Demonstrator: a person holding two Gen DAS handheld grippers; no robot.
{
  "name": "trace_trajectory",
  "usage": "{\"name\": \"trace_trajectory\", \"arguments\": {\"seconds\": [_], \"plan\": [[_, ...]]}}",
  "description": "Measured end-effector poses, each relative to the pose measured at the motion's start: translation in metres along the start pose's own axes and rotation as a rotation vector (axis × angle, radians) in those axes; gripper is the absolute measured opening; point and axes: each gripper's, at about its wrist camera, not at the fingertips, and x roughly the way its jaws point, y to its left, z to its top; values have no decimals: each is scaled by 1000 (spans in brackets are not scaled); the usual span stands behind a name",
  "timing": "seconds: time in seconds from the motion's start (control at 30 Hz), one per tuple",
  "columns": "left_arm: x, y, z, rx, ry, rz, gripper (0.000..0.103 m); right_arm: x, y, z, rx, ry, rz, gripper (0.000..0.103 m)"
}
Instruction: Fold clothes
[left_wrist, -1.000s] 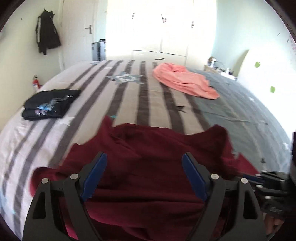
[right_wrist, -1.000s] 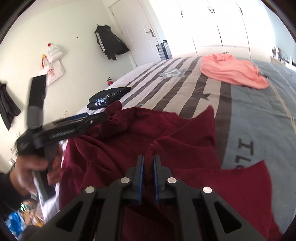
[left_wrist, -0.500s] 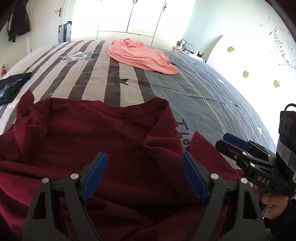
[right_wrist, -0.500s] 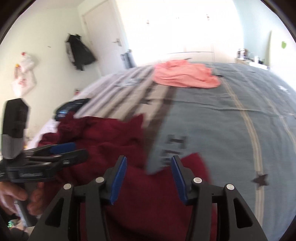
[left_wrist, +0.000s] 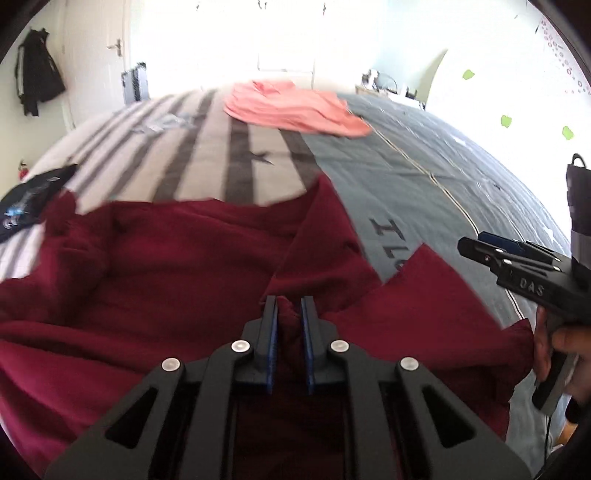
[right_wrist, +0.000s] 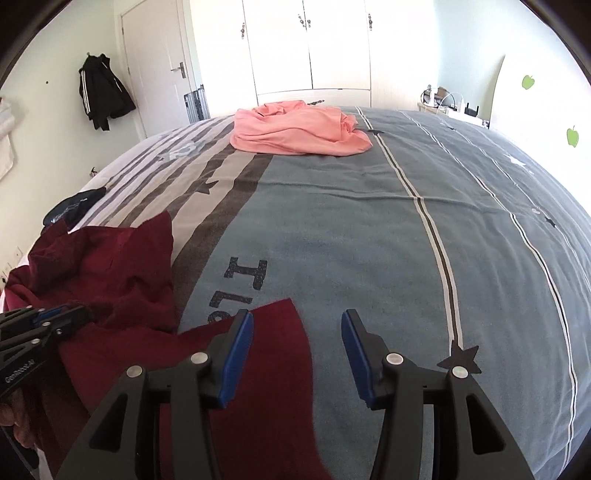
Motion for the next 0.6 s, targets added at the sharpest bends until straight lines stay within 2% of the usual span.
{"name": "trace_trajectory", "arguments": {"seconds": [0.1, 0.2, 0.33, 0.47, 0.53, 0.6], "plan": [[-42, 58, -3, -49, -63, 36, 9, 0, 5, 14, -3, -9, -7, 46], [-85, 117, -14, -65, -106, 96, 8, 6, 21, 25, -11, 4, 27, 47], [-141, 203, -35, -157, -147, 217, 8, 21, 61, 35, -28, 29, 90, 47], [-174, 281, -59, -217, -129, 326, 8, 42, 112, 39, -51, 65, 152, 48], [-179, 304, -73, -216, -101, 387, 8, 53, 142, 40, -71, 78, 192, 49], [-176, 323, -86, -244, -80, 399, 8, 63, 172, 42, -98, 78, 225, 49]]}}
